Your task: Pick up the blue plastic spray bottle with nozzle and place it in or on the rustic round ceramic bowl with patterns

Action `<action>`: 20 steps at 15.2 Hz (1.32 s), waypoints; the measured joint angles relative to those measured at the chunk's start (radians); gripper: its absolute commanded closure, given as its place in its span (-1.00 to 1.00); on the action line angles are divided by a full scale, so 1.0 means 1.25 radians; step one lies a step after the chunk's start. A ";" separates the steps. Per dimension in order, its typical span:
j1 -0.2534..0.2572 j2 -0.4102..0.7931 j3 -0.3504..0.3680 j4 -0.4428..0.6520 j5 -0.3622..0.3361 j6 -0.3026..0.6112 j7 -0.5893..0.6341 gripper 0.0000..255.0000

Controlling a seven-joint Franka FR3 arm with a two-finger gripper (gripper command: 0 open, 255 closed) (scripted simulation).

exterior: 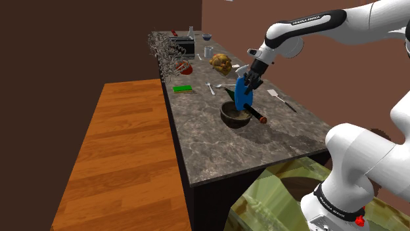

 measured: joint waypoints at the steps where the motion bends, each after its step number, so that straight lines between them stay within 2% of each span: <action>1: 0.000 0.000 0.000 -0.002 0.000 0.002 0.000 1.00; 5: 0.000 0.000 0.000 -0.003 0.000 0.004 0.000 1.00; 6: 0.000 0.000 0.000 -0.003 0.000 0.004 0.000 -1.00; 12: 0.000 0.000 0.000 -0.003 0.000 0.004 0.000 -1.00; 16: -0.040 0.009 0.028 0.059 0.007 -0.076 -0.010 -1.00; 20: -0.049 0.013 0.038 0.072 0.011 -0.094 -0.009 -1.00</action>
